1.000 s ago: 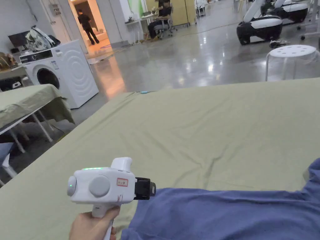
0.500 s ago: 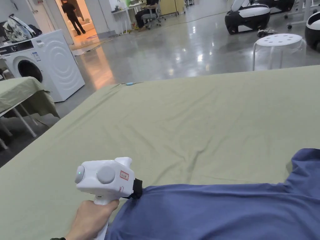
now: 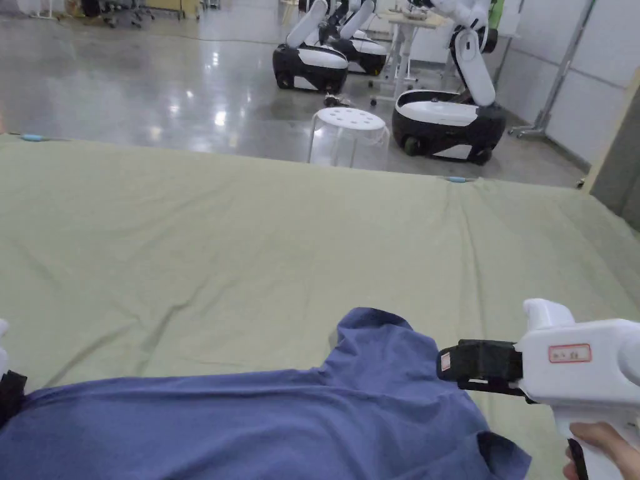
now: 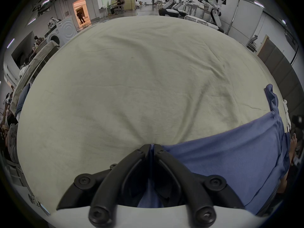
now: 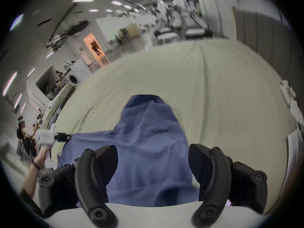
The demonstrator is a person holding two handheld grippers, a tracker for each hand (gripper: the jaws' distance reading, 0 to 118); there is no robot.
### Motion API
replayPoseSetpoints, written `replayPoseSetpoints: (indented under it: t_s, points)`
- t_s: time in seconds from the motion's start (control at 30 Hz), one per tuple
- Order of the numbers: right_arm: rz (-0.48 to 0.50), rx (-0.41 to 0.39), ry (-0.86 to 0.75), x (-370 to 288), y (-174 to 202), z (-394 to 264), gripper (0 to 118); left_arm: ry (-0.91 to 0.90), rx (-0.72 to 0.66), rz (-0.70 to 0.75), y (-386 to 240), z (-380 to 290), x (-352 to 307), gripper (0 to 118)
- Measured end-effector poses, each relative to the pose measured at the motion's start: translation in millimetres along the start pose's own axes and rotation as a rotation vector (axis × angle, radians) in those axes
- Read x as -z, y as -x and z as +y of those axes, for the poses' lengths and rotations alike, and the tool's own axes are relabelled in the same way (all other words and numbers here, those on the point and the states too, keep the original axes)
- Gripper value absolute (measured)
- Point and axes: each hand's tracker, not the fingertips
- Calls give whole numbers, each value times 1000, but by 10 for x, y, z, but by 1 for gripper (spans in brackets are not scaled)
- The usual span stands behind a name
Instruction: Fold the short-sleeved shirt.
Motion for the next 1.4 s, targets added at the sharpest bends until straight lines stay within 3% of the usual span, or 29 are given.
replayPoseSetpoints:
  t_s: [0.13, 0.23, 0.33, 0.37, 0.4, 0.43, 0.57, 0.67, 0.77, 0.87, 1.03, 1.13, 1.27, 1.4]
  points:
    - [-137, 24, 188, 646, -128, 254, 86, 0, -7, -8, 8, -7, 8, 6]
    - [-228, 11, 267, 975, -162, 177, 40, 7, -28, -17, 81, 32, 48, 6]
    - [-262, -73, 201, 917, 6, 83, 37, 9, -31, -15, 80, 35, 77, 6]
    - [-269, -98, 189, 902, 47, 63, 27, 7, -27, -13, 78, 34, 80, 6]
    - [-248, -143, 191, 883, 103, 31, 10, 2, -24, -12, 78, 23, 82, 6]
    - [-271, -152, 187, 878, 151, 5, 7, -22, -27, -10, 87, -5, 79, 5]
    - [-297, -238, 97, 615, 289, -57, 6, -160, 4, -6, 26, -218, -206, 4]
    - [-178, -248, 22, 45, 405, -103, 5, -208, 24, -90, 117, -427, -653, 4]
    - [-139, -285, -99, -617, 506, -363, 5, -326, 91, -106, 142, -871, -1256, 4]
    - [-78, -251, -155, -1146, 454, -810, 5, -363, 74, -164, 166, -1419, -1757, 4]
    - [-120, -207, -183, -1604, 340, -1739, 5, -355, -9, -213, 211, -2216, -2070, 4]
    - [-166, -239, -141, -1555, 354, -2183, 5, -303, -18, -217, 338, -2506, -1933, 4]
    - [-172, -175, -105, -1336, 33, -2434, 5, -232, -75, -233, 437, -2667, -1678, 4]
    - [-147, -94, -99, -1246, -34, -2465, 5, -264, -104, -241, 466, -2674, -1618, 5]
